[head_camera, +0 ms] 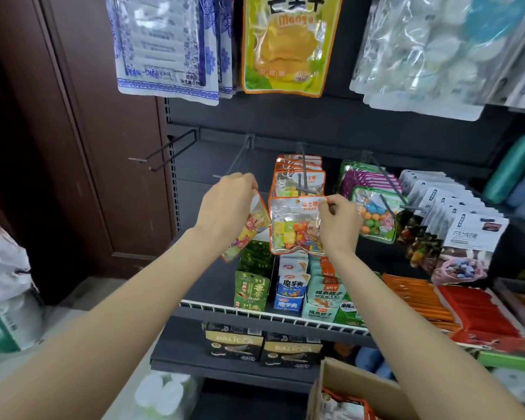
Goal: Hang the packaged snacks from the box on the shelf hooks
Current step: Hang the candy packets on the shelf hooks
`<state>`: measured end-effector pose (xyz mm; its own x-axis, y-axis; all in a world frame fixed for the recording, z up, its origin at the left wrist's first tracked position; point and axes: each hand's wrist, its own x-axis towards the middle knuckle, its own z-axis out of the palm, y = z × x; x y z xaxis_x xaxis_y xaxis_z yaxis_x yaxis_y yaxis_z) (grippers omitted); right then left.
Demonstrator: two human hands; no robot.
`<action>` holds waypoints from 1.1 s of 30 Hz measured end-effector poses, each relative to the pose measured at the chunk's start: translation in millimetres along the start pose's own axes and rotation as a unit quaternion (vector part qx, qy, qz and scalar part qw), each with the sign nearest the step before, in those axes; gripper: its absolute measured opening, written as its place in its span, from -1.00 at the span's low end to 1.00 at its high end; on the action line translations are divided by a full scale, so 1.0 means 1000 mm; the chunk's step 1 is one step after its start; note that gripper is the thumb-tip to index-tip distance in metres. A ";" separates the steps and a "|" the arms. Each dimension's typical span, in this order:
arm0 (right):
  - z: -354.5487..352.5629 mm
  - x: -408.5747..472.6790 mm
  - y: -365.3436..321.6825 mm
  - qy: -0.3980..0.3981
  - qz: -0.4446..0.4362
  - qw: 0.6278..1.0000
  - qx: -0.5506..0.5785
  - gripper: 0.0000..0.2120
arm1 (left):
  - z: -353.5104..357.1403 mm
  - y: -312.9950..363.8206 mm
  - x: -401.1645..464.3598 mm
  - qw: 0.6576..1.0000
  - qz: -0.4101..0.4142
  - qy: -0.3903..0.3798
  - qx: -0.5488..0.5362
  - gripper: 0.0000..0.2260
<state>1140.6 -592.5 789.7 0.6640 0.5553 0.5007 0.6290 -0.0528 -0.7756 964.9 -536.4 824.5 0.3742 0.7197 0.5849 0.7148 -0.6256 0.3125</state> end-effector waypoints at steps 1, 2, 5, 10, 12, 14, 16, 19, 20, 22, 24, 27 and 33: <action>0.001 0.001 0.001 0.009 -0.003 1.000 -0.007 -0.80 | 0.000 0.000 0.000 1.000 -0.002 0.001 -0.004 -0.79; 0.001 0.002 0.001 0.018 -0.006 1.000 -0.010 -0.80 | -0.001 0.000 0.001 1.000 -0.003 0.003 -0.008 -0.80; 0.005 0.005 0.002 0.031 -0.018 0.999 -0.018 -0.77 | -0.001 0.001 0.003 1.000 -0.005 0.007 -0.016 -0.81; 0.015 0.020 0.007 0.032 -0.014 0.999 -0.041 -0.75 | 0.004 0.001 0.007 1.000 0.001 -0.005 -0.001 -0.79; 0.022 0.032 0.008 0.030 0.002 0.998 -0.062 -0.77 | 0.007 0.001 0.011 1.000 0.001 -0.008 -0.001 -0.79; 0.028 0.045 0.009 0.028 0.015 0.995 -0.095 -0.77 | 0.009 0.002 0.014 1.000 0.005 -0.015 -0.003 -0.79; 0.036 0.059 0.010 0.031 0.027 0.991 -0.126 -0.80 | 0.012 0.001 0.016 1.000 0.009 -0.026 -0.005 -0.81; 0.047 0.077 0.009 0.031 0.043 0.983 -0.177 -0.82 | 0.015 -0.005 0.017 0.999 0.015 -0.031 -0.016 -0.83; 0.049 0.081 0.009 0.023 0.049 0.980 -0.189 -0.82 | 0.015 -0.007 0.017 0.999 0.015 -0.032 -0.024 -0.84; 0.052 0.086 0.010 0.000 0.058 0.978 -0.200 -0.80 | 0.014 -0.007 0.019 0.998 0.021 -0.045 -0.045 -0.83; 0.048 0.082 0.011 -0.018 0.061 0.982 -0.177 -0.78 | 0.013 -0.005 0.019 0.994 0.040 -0.069 -0.071 -0.83; 0.030 0.058 0.013 -0.007 0.074 0.996 -0.056 -0.71 | 0.015 -0.003 0.016 0.987 0.070 -0.095 -0.110 -0.85; -0.022 -0.003 0.006 -0.250 0.015 0.961 0.118 -0.77 | 0.022 0.016 0.007 0.970 0.066 -0.121 -0.200 -0.92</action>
<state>1151.6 -612.6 792.1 0.3661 0.8893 0.2741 0.4640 0.0808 -0.8821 992.1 -534.8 817.6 0.6092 0.6448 0.4616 0.3831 -0.7490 0.5406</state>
